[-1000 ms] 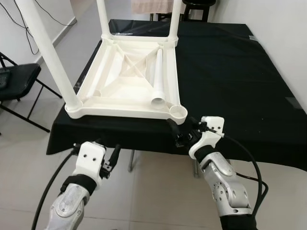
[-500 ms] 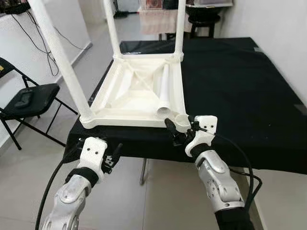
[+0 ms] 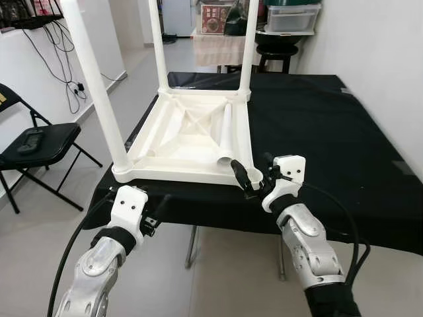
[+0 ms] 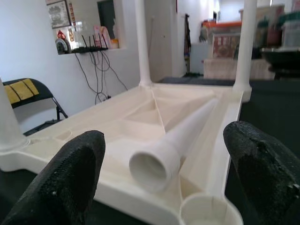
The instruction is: Building children table
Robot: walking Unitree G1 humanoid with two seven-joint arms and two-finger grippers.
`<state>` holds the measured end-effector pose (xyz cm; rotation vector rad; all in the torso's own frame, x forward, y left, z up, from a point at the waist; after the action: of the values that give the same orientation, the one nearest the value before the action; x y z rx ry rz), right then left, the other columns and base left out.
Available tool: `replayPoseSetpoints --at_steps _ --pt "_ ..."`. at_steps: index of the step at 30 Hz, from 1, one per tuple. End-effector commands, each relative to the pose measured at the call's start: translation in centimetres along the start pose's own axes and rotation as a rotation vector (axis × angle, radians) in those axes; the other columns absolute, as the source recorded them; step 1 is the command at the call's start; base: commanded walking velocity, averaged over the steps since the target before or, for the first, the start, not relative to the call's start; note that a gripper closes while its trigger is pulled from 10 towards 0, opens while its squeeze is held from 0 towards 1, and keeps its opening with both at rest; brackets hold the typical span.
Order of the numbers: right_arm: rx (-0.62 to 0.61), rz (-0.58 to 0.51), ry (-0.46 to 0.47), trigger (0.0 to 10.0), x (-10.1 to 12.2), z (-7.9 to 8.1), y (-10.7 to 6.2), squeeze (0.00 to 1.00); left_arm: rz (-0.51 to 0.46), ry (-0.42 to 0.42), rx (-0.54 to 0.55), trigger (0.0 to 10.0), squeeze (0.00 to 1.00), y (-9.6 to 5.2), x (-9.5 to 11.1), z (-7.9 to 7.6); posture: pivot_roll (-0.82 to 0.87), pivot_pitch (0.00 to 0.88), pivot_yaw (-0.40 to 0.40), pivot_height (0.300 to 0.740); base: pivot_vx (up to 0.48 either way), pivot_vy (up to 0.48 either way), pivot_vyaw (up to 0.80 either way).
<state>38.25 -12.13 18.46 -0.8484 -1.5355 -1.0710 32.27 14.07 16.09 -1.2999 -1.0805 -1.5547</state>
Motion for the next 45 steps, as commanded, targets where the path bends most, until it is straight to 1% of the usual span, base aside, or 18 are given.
replayPoseSetpoints --at_steps 1,2,4,7,11,13,15,16,18,23,32,34,35,37,39,40,42,45 --pt "0.040 -0.047 -0.010 10.0 1.4 0.8 0.5 0.00 -0.030 -0.006 -0.001 10.0 0.00 0.0 0.8 0.1 0.05 0.077 -0.057 0.740 0.356 0.000 0.00" --pt "0.040 -0.047 -0.010 10.0 1.4 0.8 0.5 0.00 -0.030 -0.006 -0.001 10.0 0.00 0.0 0.8 0.1 0.05 0.077 -0.057 0.740 0.356 0.000 0.00" --pt "0.045 -0.044 -0.083 10.0 1.8 0.5 0.7 0.00 -0.043 -0.007 0.009 10.0 0.00 0.1 1.2 0.4 0.05 0.078 -0.064 0.740 0.356 0.000 0.80" --pt "0.047 -0.050 -0.085 10.0 2.2 0.3 0.9 0.00 -0.055 -0.010 0.012 10.0 0.00 0.2 1.6 0.4 0.05 0.080 -0.067 0.740 0.365 0.000 0.53" --pt "0.133 -0.041 -0.121 10.0 2.4 0.6 0.8 0.00 -0.060 -0.020 -0.006 10.0 0.00 0.2 1.7 -0.1 0.05 0.085 -0.071 0.740 0.378 0.000 0.00" --pt "0.133 -0.041 -0.121 10.0 2.4 0.6 0.8 0.00 -0.060 -0.020 -0.006 10.0 0.00 0.2 1.7 -0.1 0.05 0.085 -0.071 0.740 0.379 0.000 0.00" --pt "0.215 -0.035 -0.191 10.0 2.5 1.2 0.3 0.00 -0.056 -0.025 -0.021 10.0 0.00 0.1 1.6 -0.5 0.05 0.086 -0.071 0.740 0.371 0.000 0.00" --pt "0.260 -0.026 -0.223 10.0 2.4 1.5 0.0 0.00 -0.047 -0.038 -0.047 10.0 0.00 0.1 1.4 -1.1 0.04 0.090 -0.073 0.740 0.000 0.000 0.00" --pt "0.311 -0.008 -0.258 10.0 2.3 1.4 -0.6 0.00 -0.016 -0.034 -0.082 10.0 0.00 0.0 0.8 -2.0 0.04 0.090 -0.073 0.740 0.000 0.000 0.00" --pt "0.354 0.010 -0.286 10.0 2.1 1.2 -1.2 0.00 0.007 -0.041 -0.104 10.0 0.00 -0.2 0.3 -2.4 0.04 0.096 -0.073 0.740 0.000 0.000 0.00" --pt "0.515 0.060 -0.309 10.0 2.4 0.8 -3.8 0.00 0.047 -0.045 -0.164 10.0 0.00 -0.7 -0.4 -3.2 0.04 0.109 -0.073 0.740 0.000 0.000 0.00" --pt "0.538 0.075 -0.322 10.0 2.4 0.7 -4.2 0.00 0.055 -0.048 -0.178 10.0 0.00 -0.9 -0.6 -3.3 0.04 0.109 -0.072 0.740 0.000 0.000 0.00" --pt "0.569 0.109 -0.357 10.0 2.1 0.6 -4.9 0.00 0.064 -0.052 -0.194 10.0 0.00 -1.0 -0.7 -3.6 0.03 0.109 -0.072 0.740 0.000 0.000 0.00" --pt "0.569 0.109 -0.357 10.0 2.1 0.6 -4.9 0.00 0.064 -0.052 -0.194 10.0 0.00 -1.0 -0.7 -3.6 0.03 0.109 -0.072 0.740 0.000 0.000 0.00" --pt "0.604 0.205 -0.472 10.0 0.6 0.4 -5.9 0.00 0.080 -0.053 -0.217 10.0 0.00 -1.3 -1.0 -3.9 0.03 0.113 -0.074 0.740 0.000 0.000 0.00" --pt "0.604 0.205 -0.472 10.0 0.6 0.4 -5.9 0.00 0.080 -0.053 -0.217 10.0 0.00 -1.3 -1.0 -3.9 0.03 0.113 -0.074 0.740 0.000 0.000 0.00" --pt "0.582 0.264 -0.540 10.0 -0.5 -0.1 -6.0 0.00 0.085 -0.051 -0.220 10.0 0.00 -1.4 -1.1 -3.9 0.03 0.114 -0.074 0.740 0.000 0.000 0.00" --pt "0.570 0.275 -0.549 10.0 -0.7 -0.3 -5.9 0.00 0.085 -0.050 -0.220 10.0 0.00 -1.4 -1.1 -3.9 0.03 0.114 -0.074 0.740 0.000 0.000 0.00"
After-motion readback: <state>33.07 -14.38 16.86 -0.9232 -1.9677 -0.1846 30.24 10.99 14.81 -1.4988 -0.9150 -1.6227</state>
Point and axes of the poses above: a point about 5 cm out from each wrist's last joint towards the gripper, its own y axis pointing out of the wrist towards the gripper, its own x axis along the axis of the wrist's last joint, z = x × y, the point moved 6 cm from there along y, pointing out of the wrist towards the gripper, and after that the axes turned 3 degrees about -y, right-handed, at the moved point
